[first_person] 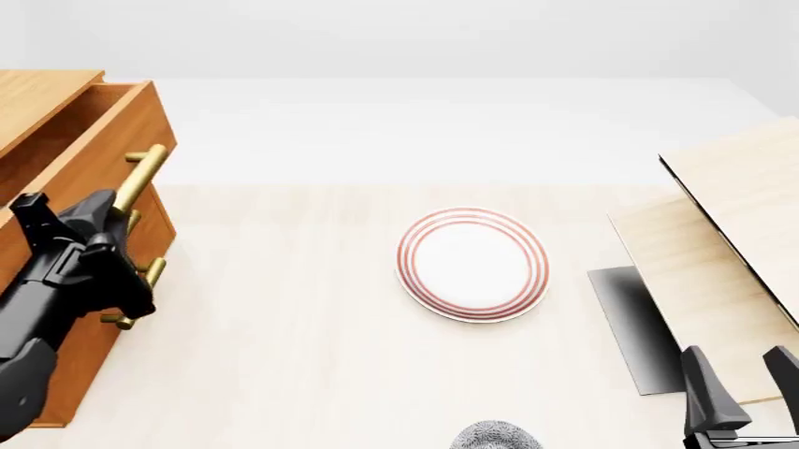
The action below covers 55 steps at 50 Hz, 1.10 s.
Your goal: Open the top drawer of the cabinet and put the bowl in it.
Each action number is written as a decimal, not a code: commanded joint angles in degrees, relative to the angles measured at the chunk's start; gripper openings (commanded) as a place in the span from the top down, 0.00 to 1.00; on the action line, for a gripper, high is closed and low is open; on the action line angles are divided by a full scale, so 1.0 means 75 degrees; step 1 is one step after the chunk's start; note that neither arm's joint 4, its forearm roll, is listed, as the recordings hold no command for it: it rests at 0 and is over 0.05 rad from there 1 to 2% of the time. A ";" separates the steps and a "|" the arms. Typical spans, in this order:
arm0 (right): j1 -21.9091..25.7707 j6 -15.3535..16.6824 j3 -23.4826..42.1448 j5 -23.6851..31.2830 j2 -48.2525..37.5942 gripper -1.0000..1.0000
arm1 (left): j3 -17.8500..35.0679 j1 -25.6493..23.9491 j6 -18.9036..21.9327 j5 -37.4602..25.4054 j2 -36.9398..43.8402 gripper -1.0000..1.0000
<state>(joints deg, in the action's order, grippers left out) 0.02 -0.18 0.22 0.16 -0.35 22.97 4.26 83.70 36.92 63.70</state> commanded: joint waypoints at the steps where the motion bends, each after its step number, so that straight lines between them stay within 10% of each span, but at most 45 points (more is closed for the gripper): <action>1: -0.0002 0.0007 -0.0002 -0.0007 0.0003 0.00 | -0.0179 -0.0649 0.0117 0.0356 -0.0096 1.00; 55: 0.0001 0.0006 -0.0002 -0.0007 0.0004 0.00 | 0.0024 -0.2158 0.0233 0.0655 0.0152 1.00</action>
<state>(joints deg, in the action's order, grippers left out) 0.02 -0.18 0.22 0.16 -0.35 21.58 -6.31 85.68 41.58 64.96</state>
